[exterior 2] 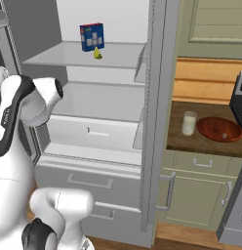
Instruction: Grab a lemon wedge from the fridge and one ice cube from the ice bowl, and put them in the glass of lemonade.
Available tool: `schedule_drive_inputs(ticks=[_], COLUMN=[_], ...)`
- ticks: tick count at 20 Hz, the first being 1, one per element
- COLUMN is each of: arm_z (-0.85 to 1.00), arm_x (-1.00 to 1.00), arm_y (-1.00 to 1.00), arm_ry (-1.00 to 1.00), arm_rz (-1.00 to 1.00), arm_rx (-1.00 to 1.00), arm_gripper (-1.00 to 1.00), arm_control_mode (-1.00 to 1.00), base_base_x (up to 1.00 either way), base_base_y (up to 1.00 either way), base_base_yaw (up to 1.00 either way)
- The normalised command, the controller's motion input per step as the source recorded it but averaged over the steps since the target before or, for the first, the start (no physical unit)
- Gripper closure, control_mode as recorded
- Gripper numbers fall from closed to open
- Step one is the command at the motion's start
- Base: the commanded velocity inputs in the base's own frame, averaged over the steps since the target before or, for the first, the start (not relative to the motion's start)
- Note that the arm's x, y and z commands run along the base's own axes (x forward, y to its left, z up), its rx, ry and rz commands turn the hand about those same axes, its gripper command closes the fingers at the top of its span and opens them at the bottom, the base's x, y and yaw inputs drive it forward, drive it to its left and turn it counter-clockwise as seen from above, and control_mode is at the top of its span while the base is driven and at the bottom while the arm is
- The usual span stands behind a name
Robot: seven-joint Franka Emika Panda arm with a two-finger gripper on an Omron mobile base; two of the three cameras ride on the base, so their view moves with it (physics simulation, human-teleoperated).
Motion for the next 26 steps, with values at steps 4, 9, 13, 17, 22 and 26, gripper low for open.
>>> schedule_drive_inputs(ticks=[4,9,13,17,22,26], arm_z=[0.14,0.22,0.03,-0.51,-0.95,-0.85], arm_x=[0.0,0.0,0.0,0.0,-0.15,-0.17], arm_y=[-0.65,-0.84,-0.93,-0.81,-0.48,-0.39], arm_ry=[-0.03,0.0,0.0,-0.05,-0.17,-0.1], arm_rz=[0.0,0.0,-0.04,-0.12,-0.12,-0.09], arm_rx=[-0.36,-0.43,-0.47,-0.44,-0.41,-0.34], arm_gripper=[-1.0,-1.0,-1.0,-1.0,-1.0,-1.0], arm_control_mode=[-1.0,-1.0,-1.0,-1.0,-1.0,-1.0], base_base_x=[0.0,0.0,0.0,0.0,0.0,0.0], base_base_y=[0.0,0.0,0.0,0.0,0.0,0.0], base_base_yaw=[0.0,0.0,0.0,0.0,0.0,0.0])
